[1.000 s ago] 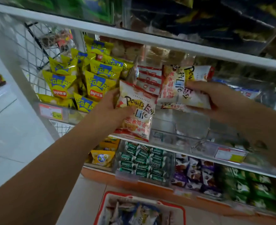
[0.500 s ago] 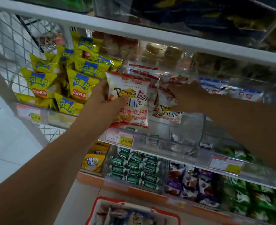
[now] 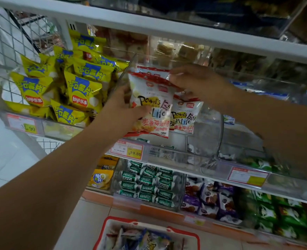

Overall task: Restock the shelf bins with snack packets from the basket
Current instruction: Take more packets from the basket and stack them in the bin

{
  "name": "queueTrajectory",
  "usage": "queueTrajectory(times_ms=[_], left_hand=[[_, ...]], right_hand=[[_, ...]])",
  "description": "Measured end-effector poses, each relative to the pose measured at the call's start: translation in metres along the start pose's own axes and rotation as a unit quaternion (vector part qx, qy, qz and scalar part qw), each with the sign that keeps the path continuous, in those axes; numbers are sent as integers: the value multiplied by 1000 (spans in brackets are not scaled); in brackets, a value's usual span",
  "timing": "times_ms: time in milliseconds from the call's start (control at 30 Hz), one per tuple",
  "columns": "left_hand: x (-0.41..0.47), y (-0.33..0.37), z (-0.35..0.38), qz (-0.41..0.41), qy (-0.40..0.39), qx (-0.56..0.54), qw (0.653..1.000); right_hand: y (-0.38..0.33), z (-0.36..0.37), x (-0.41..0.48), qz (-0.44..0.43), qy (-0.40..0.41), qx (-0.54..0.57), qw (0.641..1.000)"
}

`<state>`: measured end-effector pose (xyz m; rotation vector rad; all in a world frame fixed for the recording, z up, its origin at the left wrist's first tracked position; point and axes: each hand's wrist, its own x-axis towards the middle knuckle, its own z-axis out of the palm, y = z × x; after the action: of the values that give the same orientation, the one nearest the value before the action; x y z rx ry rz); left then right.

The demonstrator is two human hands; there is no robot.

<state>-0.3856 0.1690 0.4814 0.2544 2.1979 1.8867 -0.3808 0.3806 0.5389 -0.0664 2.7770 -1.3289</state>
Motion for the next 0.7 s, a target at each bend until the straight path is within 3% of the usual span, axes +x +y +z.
queueTrajectory(times_ms=[33,100,200,467,700], left_hand=[[3,0,3,-4,-27,-4,1000],[7,2,12,-11,-75,3,997],[10,3,22,-7,-84,108,991],[14,2,45,-61,-151,340,926],[18,4,60,-81,-221,410,881]], right_hand=[[-10,-1,-5,11,-44,19,999],[-17,-2,-10,-12,-95,-107,990],[-8,-9,-5,-46,-73,-300,950],[42,2,-8,-41,-62,-488,870],[48,9,-7,-59,-19,-581,811]])
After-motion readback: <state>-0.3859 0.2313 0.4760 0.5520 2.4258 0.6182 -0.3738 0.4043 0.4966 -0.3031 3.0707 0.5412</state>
